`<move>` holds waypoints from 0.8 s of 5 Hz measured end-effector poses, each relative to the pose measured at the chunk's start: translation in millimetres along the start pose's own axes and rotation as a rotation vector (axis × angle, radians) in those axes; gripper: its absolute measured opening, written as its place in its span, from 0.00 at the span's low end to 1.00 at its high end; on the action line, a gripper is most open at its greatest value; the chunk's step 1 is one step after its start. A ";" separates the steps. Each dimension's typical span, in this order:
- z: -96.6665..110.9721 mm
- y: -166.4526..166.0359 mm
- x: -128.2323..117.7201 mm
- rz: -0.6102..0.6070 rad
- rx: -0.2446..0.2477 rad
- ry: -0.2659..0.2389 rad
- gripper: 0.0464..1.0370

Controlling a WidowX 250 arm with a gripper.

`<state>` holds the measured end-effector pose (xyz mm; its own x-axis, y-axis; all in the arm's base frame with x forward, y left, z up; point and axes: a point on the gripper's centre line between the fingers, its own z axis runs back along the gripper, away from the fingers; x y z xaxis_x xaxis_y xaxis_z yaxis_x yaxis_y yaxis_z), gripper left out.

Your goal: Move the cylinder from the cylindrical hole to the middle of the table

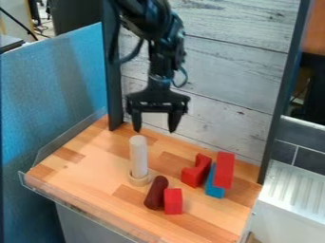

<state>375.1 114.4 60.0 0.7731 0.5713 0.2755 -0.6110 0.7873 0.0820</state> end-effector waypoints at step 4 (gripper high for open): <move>-24.2 -9.2 -3.4 0.026 0.024 0.010 0.96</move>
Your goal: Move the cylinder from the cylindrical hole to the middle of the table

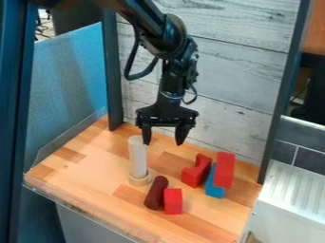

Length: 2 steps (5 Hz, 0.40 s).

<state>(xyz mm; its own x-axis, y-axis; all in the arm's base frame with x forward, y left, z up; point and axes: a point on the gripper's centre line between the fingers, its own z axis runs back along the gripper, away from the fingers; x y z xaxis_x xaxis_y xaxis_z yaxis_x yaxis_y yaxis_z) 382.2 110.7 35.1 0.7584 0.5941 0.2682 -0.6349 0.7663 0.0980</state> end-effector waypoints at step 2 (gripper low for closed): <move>22.4 19.7 10.1 0.046 -0.091 -0.002 0.96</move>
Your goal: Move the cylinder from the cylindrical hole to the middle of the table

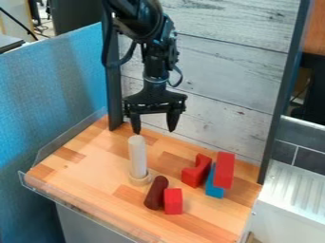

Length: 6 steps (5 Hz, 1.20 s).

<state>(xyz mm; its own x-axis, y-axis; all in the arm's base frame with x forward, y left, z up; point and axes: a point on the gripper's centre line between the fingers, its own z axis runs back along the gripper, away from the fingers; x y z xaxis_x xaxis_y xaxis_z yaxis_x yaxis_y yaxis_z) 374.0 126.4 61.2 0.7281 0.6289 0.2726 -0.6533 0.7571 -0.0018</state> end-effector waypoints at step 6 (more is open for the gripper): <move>-9.4 19.8 5.1 0.002 0.075 0.047 0.96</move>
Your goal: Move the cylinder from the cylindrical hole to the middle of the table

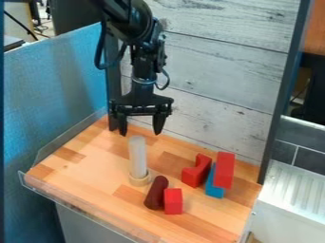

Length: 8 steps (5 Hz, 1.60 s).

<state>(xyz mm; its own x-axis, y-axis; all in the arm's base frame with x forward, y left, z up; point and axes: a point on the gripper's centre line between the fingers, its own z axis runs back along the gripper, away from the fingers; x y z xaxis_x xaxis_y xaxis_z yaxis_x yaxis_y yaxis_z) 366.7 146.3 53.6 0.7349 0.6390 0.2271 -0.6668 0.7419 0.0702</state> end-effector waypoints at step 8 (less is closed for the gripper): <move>7.7 -8.4 -5.0 0.006 -0.037 0.035 0.53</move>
<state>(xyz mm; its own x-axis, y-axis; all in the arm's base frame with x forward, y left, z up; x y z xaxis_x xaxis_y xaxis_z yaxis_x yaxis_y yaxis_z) 367.7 135.3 59.3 0.7353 0.6495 0.1937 -0.6666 0.7447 0.0332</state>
